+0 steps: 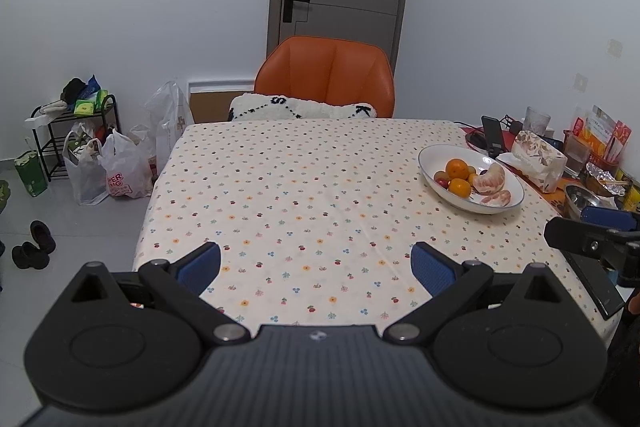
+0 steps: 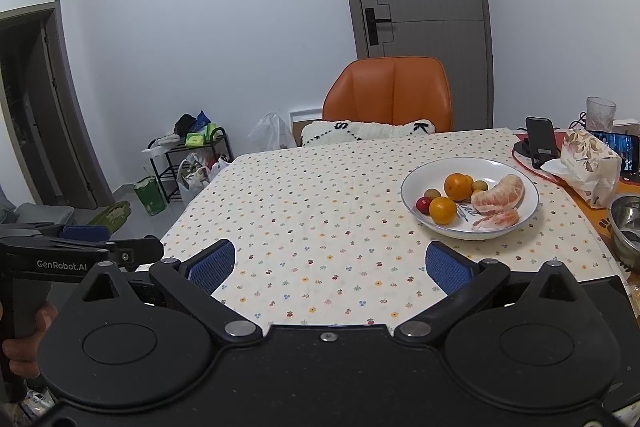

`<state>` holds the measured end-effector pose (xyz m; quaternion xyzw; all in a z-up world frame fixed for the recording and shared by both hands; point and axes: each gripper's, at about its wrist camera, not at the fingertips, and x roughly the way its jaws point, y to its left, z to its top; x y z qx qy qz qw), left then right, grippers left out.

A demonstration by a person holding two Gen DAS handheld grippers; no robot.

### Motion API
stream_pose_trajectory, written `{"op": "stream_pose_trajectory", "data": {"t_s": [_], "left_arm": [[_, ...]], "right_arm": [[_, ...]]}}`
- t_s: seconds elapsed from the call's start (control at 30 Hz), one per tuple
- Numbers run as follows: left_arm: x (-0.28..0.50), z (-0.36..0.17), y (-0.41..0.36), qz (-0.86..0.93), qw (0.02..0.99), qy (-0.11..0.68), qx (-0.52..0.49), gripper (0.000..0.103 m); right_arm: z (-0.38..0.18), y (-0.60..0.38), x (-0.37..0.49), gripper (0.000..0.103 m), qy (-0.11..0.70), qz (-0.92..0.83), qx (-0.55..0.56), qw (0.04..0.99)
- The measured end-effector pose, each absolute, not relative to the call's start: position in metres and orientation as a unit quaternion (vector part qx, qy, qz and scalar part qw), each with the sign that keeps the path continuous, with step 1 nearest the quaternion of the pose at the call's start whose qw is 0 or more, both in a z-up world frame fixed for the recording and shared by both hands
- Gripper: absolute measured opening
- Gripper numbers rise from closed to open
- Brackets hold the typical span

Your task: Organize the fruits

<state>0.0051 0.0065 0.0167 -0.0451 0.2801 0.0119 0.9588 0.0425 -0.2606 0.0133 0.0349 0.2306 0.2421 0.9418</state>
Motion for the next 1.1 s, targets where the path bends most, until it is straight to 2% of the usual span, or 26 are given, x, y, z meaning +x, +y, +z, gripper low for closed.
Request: {"op": "stream_pose_trajectory", "data": {"t_s": [1.1], "left_arm": [[0.0052,0.0163,0.0122,0.014,0.958,0.281,-0.048,0.101]], "right_arm": [[0.0129,-0.2595,0.0416,0.103,0.231,0.242,0.027,0.942]]}}
